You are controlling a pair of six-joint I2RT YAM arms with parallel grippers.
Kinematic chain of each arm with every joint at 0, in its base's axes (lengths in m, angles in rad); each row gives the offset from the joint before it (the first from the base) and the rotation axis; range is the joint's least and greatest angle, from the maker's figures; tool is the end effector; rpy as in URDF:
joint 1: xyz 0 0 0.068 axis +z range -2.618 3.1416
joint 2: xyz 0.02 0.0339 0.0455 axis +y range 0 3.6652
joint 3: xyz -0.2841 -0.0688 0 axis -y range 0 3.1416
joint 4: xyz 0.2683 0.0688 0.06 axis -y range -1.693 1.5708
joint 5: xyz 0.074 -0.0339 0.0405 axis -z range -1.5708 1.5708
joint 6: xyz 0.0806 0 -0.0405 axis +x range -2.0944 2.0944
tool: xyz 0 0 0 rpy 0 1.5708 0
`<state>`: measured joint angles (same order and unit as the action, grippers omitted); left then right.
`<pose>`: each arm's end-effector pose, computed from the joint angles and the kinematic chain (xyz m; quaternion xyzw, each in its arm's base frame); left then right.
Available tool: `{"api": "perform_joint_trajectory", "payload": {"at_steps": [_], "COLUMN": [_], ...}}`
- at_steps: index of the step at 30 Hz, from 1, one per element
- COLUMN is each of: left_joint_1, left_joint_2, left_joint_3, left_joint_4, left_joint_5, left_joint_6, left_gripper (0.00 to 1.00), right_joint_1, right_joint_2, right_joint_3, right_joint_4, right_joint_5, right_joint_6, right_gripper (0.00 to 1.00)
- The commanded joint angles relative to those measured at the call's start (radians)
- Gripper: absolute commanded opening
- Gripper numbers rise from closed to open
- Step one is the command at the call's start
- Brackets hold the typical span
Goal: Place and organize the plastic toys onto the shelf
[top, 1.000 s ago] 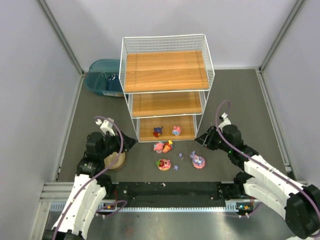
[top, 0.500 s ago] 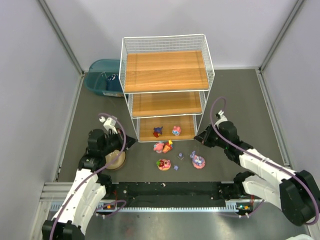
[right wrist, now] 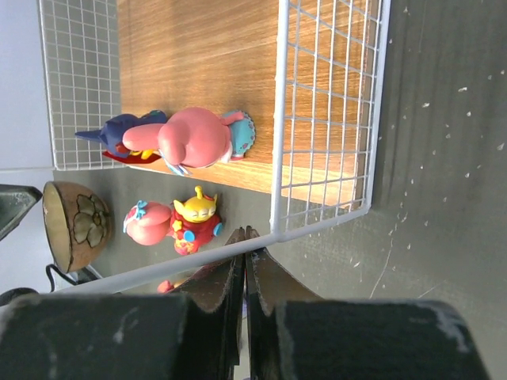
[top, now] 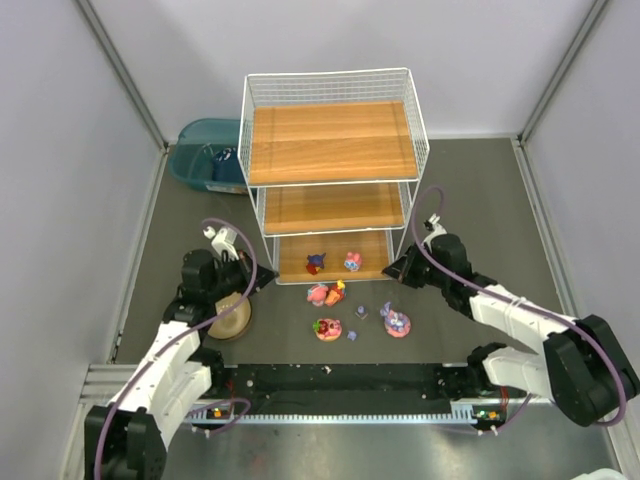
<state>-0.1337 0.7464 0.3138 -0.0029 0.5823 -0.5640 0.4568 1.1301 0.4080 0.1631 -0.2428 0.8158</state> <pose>0.2005 -0.0717 0.1888 -0.0217 0.8220 -0.4035 0.4013 0.2328 0.1360 0.1574 0.0973 0.8648 0.3710 0.3239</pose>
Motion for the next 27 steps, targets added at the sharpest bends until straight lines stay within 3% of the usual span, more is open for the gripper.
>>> {"api": "perform_joint_trajectory", "payload": {"at_steps": [1, 27], "left_joint_1": [-0.003, -0.003], "left_joint_2": [0.036, 0.269], "left_joint_3": [0.019, 0.068], "left_joint_4": [0.118, 0.31], "left_joint_5": [-0.006, 0.01], "left_joint_6": [-0.019, -0.066], "left_gripper": [0.0, 0.0], "right_joint_1": [-0.027, -0.118], "right_joint_2": [0.023, 0.2], "right_joint_3": [0.051, 0.127], "right_joint_4": [0.088, 0.176], "right_joint_5": [-0.015, -0.096], "right_joint_6": [-0.02, -0.063], "right_gripper": [0.0, 0.0]}}
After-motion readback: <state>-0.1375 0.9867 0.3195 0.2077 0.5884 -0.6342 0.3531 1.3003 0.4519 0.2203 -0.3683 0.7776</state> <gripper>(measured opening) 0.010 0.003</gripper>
